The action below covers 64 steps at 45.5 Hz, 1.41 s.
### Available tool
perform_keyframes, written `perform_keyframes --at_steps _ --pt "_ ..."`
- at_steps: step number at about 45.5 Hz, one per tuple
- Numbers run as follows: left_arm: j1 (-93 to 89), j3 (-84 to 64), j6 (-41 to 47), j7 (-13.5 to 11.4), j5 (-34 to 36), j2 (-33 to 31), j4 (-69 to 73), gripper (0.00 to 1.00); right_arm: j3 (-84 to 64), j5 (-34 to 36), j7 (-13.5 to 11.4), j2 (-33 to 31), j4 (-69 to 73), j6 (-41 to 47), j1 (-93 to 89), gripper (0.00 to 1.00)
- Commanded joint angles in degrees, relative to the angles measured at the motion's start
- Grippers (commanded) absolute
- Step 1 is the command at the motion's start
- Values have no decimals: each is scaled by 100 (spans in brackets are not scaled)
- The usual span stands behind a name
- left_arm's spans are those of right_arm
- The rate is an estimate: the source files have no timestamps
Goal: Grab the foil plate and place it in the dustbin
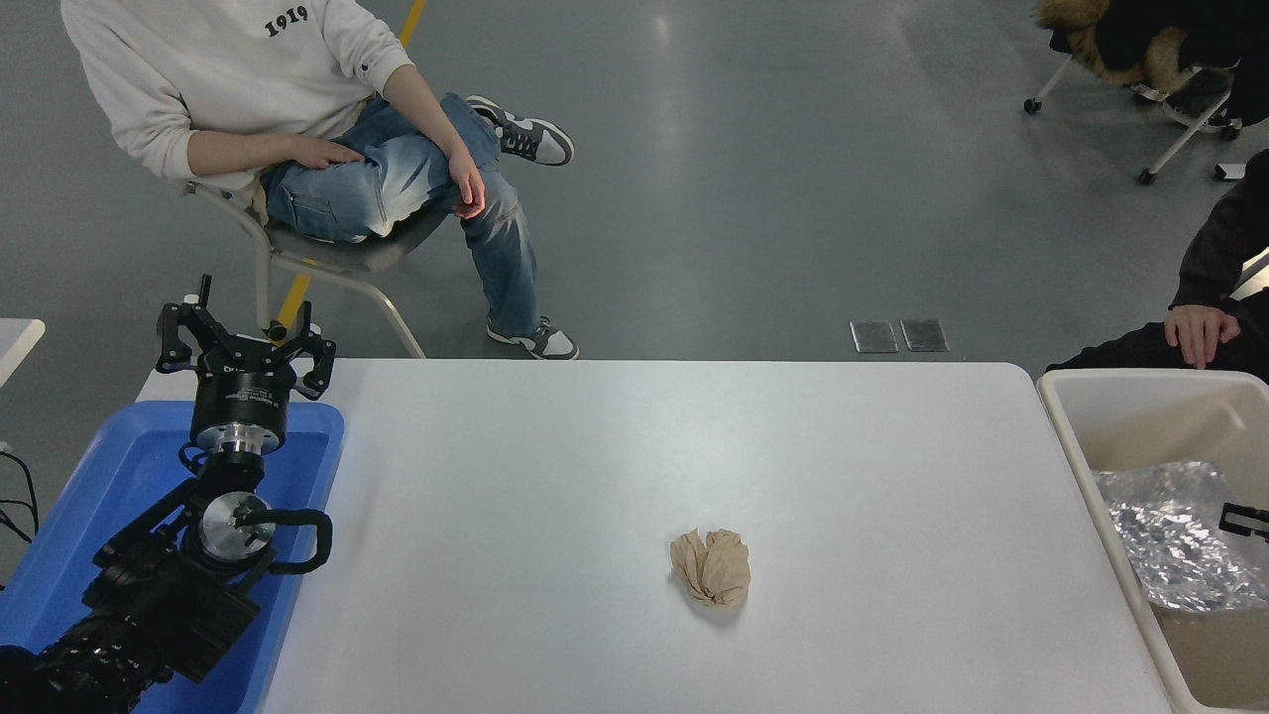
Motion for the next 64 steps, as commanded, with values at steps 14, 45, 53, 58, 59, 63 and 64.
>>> perform_keyframes --at_steps 14,45,53,58,59,63,64 --pt "-3 9 -9 10 17 0 -7 99 -1731 -91 30 -700 1934 102 2098 100" --pt "6 9 -9 1 9 0 -7 99 -4556 1877 38 1048 6823 4074 9106 100" --pt "6 0 0 1 0 0 -7 99 -4441 2958 30 2103 7298 3934 9265 100" --pt "6 0 0 1 0 0 1 99 -4371 3319 38 2270 7281 3934 9335 100" --pt "6 0 0 1 0 0 1 99 -4362 3354 38 2296 7290 3951 9370 100" --pt "6 0 0 1 0 0 -7 99 -4353 3372 38 2314 7325 4022 9449 100" --pt "6 0 0 1 0 0 1 99 -4353 3372 38 2323 7333 4048 9484 100"
